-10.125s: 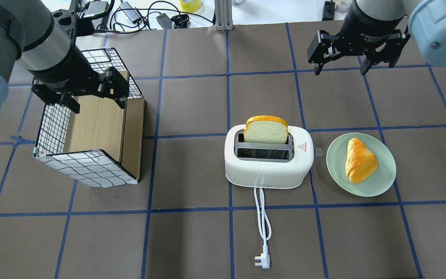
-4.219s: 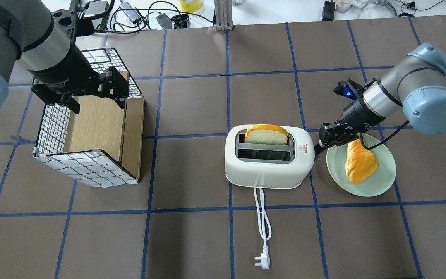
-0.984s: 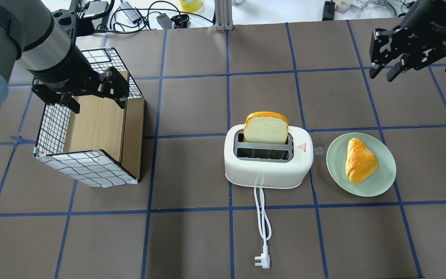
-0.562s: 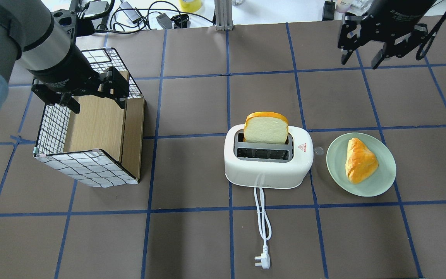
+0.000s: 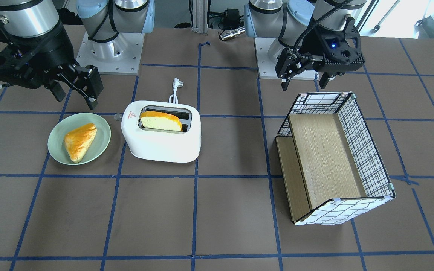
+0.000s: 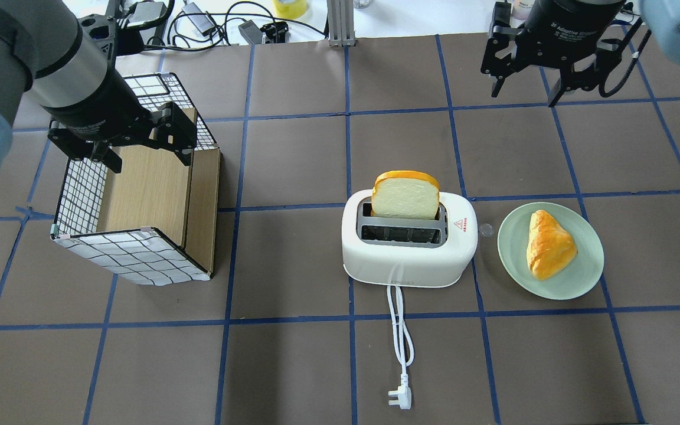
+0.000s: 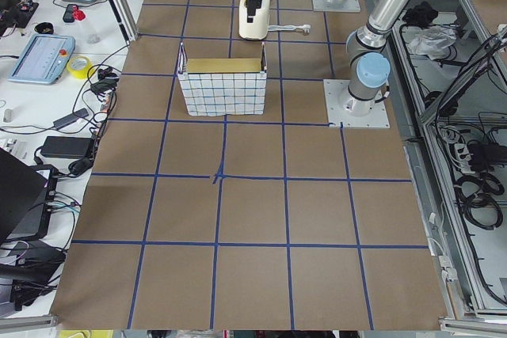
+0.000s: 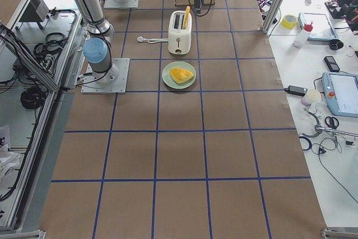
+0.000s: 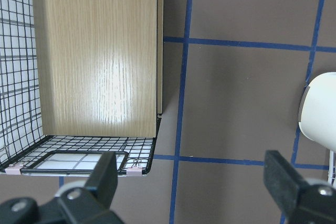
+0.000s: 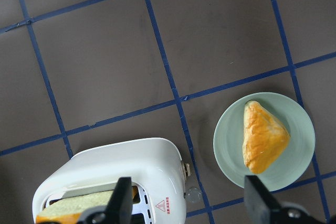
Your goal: Press toaster with right arm
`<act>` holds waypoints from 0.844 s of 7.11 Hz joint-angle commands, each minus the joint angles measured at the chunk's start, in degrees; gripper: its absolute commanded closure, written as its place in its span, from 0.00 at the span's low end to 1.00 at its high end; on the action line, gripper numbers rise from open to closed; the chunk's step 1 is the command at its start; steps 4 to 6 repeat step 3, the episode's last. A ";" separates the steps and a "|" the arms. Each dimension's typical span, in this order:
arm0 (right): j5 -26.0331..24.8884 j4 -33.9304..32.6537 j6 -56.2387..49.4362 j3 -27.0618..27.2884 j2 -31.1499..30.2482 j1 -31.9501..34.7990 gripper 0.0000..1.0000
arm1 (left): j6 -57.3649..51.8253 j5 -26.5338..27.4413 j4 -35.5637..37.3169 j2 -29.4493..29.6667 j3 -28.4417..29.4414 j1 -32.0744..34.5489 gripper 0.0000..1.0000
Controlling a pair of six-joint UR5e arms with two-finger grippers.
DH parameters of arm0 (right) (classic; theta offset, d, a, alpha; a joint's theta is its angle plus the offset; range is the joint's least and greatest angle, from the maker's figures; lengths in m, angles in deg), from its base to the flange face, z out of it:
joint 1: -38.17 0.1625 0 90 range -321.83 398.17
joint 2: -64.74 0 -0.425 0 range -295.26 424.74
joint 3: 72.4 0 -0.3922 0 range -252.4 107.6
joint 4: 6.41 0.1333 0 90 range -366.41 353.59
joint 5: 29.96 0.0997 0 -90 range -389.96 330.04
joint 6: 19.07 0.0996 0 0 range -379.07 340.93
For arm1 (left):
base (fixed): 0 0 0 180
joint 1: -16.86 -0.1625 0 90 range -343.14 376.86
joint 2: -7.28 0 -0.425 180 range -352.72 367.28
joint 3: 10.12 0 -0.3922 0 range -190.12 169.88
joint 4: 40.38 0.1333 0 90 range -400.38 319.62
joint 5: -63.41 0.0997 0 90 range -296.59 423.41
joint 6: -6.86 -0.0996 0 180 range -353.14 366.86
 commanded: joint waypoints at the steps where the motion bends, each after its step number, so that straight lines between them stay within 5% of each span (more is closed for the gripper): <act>1: -0.18 -0.03 -1.18 0.17 0.03 0.34 0.20 | 0.00 0.00 0.00 0.00 0.00 0.00 0.00; 6: -0.27 -0.03 -1.37 0.25 0.03 0.34 0.20 | 0.00 0.00 0.00 0.00 0.00 0.00 0.00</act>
